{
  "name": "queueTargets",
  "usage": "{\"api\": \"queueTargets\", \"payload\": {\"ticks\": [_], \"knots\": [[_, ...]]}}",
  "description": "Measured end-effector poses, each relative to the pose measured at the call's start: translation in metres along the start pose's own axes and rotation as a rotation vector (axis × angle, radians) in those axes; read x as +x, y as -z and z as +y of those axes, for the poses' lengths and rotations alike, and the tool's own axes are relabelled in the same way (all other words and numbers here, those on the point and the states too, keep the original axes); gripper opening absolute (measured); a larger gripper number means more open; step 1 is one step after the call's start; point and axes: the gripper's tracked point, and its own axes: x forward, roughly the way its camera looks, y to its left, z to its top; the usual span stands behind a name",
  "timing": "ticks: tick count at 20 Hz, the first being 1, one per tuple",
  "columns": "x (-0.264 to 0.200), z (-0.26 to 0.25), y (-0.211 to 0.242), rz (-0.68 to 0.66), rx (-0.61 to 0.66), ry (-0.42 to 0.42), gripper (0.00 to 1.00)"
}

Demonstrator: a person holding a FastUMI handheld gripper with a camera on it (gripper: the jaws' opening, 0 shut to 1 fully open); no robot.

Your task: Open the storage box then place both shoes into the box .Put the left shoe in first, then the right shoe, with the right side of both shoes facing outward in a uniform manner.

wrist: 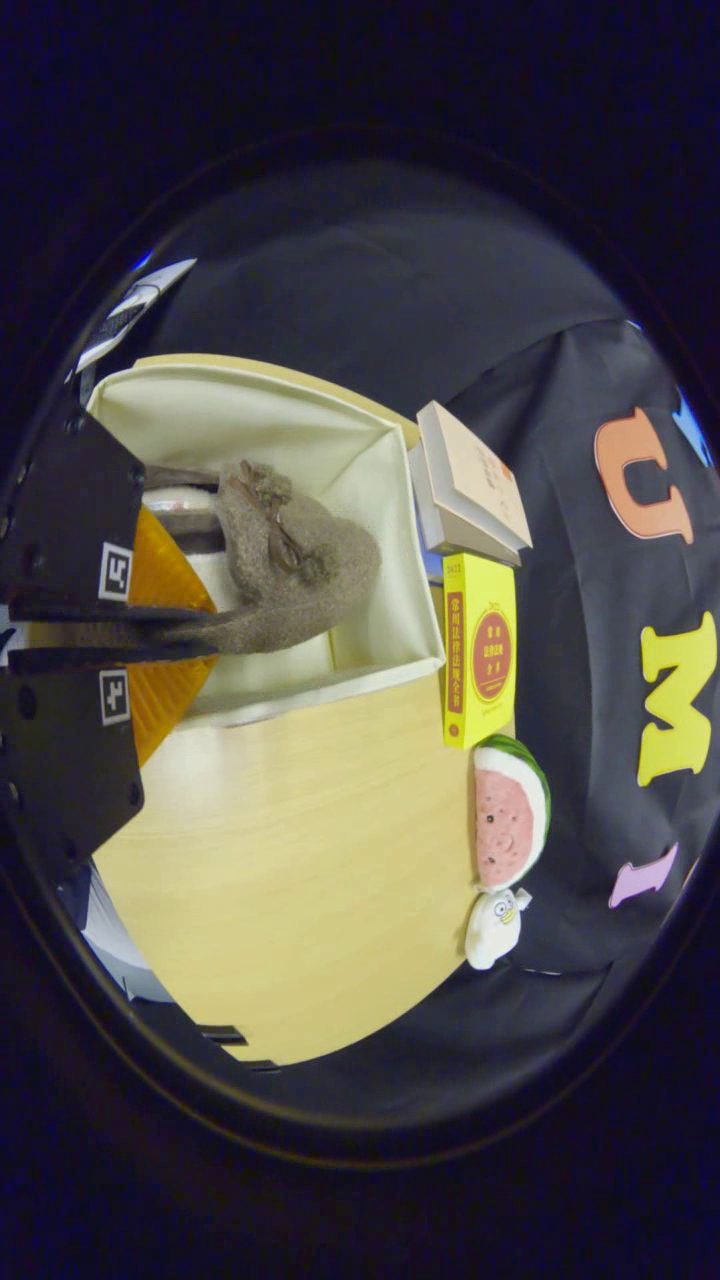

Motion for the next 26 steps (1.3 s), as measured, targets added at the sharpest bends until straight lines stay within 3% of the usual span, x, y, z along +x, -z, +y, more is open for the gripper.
{"api": "queueTargets", "payload": {"ticks": [3,7,8,15,16,17,23,26], "knots": [[-0.007,0.004,-0.002,-0.016,-0.019,-0.018,0.08],[-0.019,0.013,-0.002,-0.043,-0.066,-0.084,0.37],[-0.024,0.013,-0.003,-0.058,-0.073,-0.098,0.50],[-0.062,-0.013,-0.019,-0.206,-0.092,-0.107,0.80],[-0.071,-0.018,-0.025,-0.249,-0.107,-0.103,0.93],[-0.077,-0.024,-0.031,-0.296,-0.116,-0.093,0.99],[-0.129,-0.088,-0.053,-0.530,-0.046,-0.053,0.96],[-0.145,-0.123,-0.058,-0.648,-0.088,-0.001,0.96]]}}
